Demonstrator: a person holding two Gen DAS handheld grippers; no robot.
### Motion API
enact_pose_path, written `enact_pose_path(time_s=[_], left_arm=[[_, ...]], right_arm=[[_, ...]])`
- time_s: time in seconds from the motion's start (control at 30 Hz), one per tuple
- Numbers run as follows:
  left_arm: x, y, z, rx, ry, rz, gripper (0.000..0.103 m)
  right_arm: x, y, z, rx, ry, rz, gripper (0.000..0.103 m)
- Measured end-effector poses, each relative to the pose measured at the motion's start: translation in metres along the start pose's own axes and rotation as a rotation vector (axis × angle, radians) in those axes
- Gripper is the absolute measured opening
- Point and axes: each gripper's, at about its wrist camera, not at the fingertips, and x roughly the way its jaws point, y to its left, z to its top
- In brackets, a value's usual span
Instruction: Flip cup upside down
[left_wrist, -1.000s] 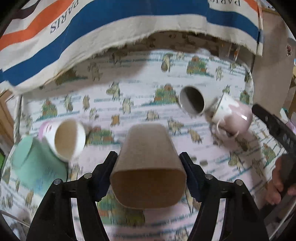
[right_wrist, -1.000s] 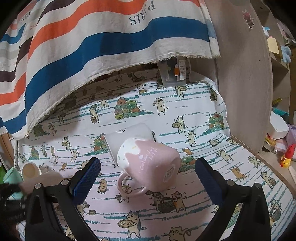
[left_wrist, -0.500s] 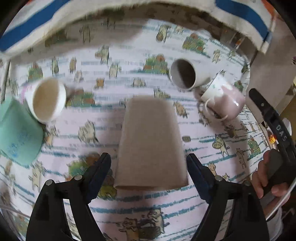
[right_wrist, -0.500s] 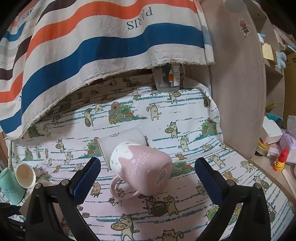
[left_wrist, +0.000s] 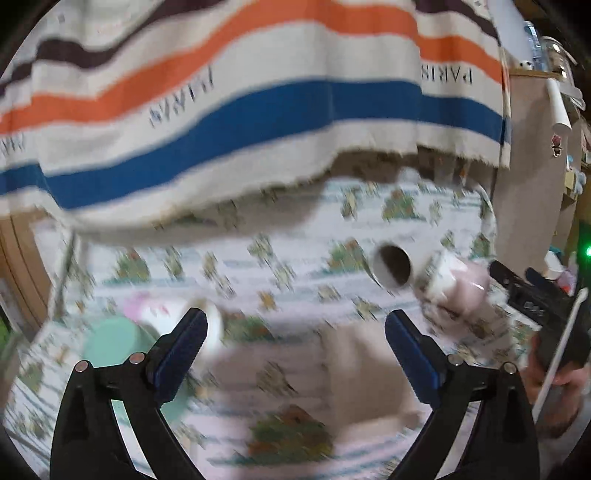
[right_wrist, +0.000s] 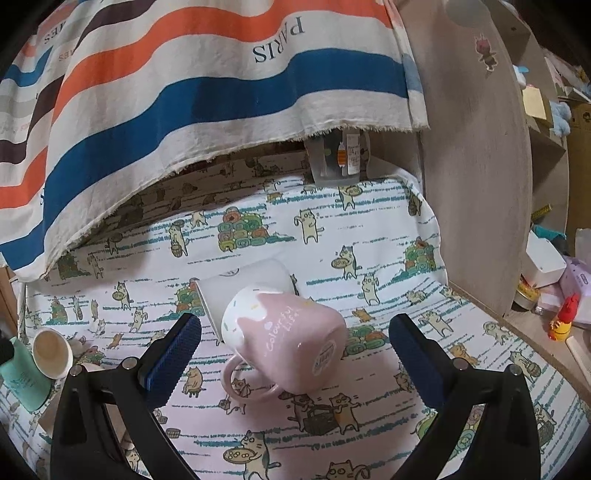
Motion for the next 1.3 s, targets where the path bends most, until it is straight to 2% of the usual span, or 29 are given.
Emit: enact_pose_path(time_s=[0.1,0.3,0.37,0.43,0.57,0.8,1.0,1.3], left_arm=[[-0.003,0.015,-0.007,0.008,-0.106,0.025,0.097],[-0.007,0.04,-0.018,-0.048,-0.232,0.031,0.098],[-0.008,0.045,-0.021,-0.074,-0.254,0.036,0.099],[-0.008,0.047,-0.024,-0.09,-0.26,0.052,0.099],[-0.008,0.042,-0.027,-0.062,-0.283,0.099,0.102],[-0.001,0.037,-0.033,-0.049,-0.262,0.093,0.103],[0.008,0.046,-0.033,-0.094,-0.212,0.098,0.102],[0.018,0.046,-0.034,-0.1,-0.156,0.107,0.103]], right_arm=[[-0.005,0.0,0.0,0.004,-0.023,0.038,0.102],[-0.015,0.01,-0.001,-0.045,-0.071,0.074,0.102],[-0.015,0.015,-0.002,-0.07,-0.064,0.076,0.102],[-0.015,0.018,0.0,-0.09,-0.052,0.032,0.102],[-0.016,0.01,0.002,-0.043,-0.032,0.066,0.102],[-0.009,0.008,0.002,-0.028,0.017,0.056,0.102],[-0.016,0.012,0.006,-0.048,-0.003,0.037,0.102],[-0.031,0.029,0.013,-0.082,-0.031,0.038,0.102]])
